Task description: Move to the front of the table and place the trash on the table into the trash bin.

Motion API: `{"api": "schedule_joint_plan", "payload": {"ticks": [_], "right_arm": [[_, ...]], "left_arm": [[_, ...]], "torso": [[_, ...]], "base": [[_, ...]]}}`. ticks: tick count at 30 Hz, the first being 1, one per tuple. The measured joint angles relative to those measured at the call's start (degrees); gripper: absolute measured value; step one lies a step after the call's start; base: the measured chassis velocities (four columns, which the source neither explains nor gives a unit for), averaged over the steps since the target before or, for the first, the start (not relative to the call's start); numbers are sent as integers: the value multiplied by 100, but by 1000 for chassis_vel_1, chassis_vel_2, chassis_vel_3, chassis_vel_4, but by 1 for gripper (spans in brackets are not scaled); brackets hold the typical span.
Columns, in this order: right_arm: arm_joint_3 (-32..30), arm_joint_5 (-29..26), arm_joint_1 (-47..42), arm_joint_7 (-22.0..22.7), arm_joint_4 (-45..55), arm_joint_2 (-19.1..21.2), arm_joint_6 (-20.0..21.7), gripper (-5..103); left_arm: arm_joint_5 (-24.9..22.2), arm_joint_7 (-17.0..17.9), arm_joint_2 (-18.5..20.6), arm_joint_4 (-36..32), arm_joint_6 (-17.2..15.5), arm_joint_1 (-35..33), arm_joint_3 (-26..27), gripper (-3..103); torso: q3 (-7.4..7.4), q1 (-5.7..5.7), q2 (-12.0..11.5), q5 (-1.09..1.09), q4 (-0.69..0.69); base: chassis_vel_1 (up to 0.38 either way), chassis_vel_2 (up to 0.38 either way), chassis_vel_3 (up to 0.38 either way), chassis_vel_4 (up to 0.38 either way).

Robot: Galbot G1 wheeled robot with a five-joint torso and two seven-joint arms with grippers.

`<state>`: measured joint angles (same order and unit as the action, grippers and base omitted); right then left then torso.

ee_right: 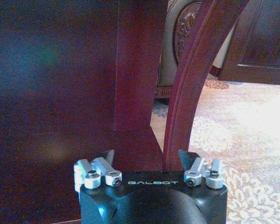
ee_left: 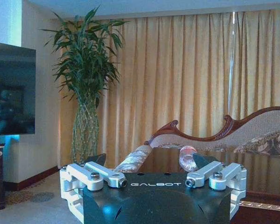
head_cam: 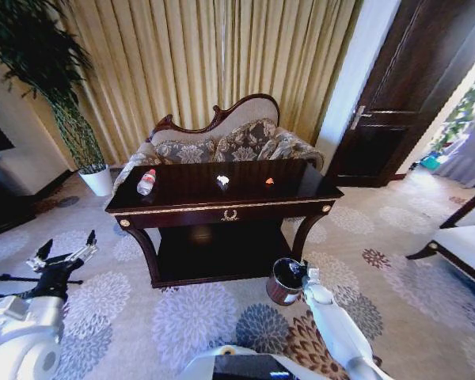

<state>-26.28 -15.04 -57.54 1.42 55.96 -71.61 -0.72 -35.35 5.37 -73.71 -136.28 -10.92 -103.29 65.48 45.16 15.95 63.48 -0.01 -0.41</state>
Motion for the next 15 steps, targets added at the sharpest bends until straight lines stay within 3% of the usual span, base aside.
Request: {"api": "schedule_joint_plan", "payload": {"ticks": [5, 15], "right_arm": [[-2, 0, -9, 0, 51, 8, 1, 98], [-14, 2, -37, 0, 53, 8, 6, 100]], "left_arm": [[-6, -23, -4, 13, 33, -46, 34, 100], [-14, -32, -2, 20, 43, -52, 44, 100]], "torso": [[0, 0, 0, 0, 0], [0, 0, 0, 0, 0]], "base": [[0, 0, 0, 0], [0, 0, 0, 0]]}}
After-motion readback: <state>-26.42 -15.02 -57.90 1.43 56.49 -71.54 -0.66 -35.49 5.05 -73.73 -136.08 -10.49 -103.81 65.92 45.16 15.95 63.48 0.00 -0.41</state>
